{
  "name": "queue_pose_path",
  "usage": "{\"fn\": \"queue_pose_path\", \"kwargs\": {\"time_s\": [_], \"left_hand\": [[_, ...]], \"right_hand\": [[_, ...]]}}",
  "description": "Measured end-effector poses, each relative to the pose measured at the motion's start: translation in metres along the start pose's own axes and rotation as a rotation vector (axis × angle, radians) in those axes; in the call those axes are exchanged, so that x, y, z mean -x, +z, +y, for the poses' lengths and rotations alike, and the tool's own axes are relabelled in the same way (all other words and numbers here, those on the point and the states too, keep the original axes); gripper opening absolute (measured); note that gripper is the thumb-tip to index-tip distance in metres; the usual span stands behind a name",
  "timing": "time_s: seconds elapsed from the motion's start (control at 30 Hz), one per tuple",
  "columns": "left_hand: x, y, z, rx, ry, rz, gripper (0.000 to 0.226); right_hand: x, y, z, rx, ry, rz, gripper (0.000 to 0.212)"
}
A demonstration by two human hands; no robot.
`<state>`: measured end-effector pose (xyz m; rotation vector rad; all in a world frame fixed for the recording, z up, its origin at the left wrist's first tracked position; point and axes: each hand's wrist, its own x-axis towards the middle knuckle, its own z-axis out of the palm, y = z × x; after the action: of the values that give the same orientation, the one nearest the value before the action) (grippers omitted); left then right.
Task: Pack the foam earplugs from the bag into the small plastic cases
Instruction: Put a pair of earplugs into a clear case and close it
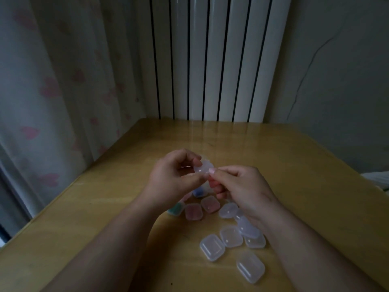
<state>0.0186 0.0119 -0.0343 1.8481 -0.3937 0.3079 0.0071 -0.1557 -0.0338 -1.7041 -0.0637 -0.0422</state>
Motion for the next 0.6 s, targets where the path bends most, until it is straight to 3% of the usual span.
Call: {"fn": "queue_pose_path", "kwargs": {"time_s": [0.2, 0.6], "left_hand": [[-0.0011, 0.0032, -0.0025, -0.064, -0.020, -0.001, 0.023], [-0.0029, -0.0003, -0.0070, -0.194, -0.047, -0.048, 0.044]], "right_hand": [[-0.0007, 0.0038, 0.0026, 0.056, -0.002, 0.034, 0.014], [-0.0015, 0.0026, -0.0014, 0.176, -0.025, 0.032, 0.014]]}}
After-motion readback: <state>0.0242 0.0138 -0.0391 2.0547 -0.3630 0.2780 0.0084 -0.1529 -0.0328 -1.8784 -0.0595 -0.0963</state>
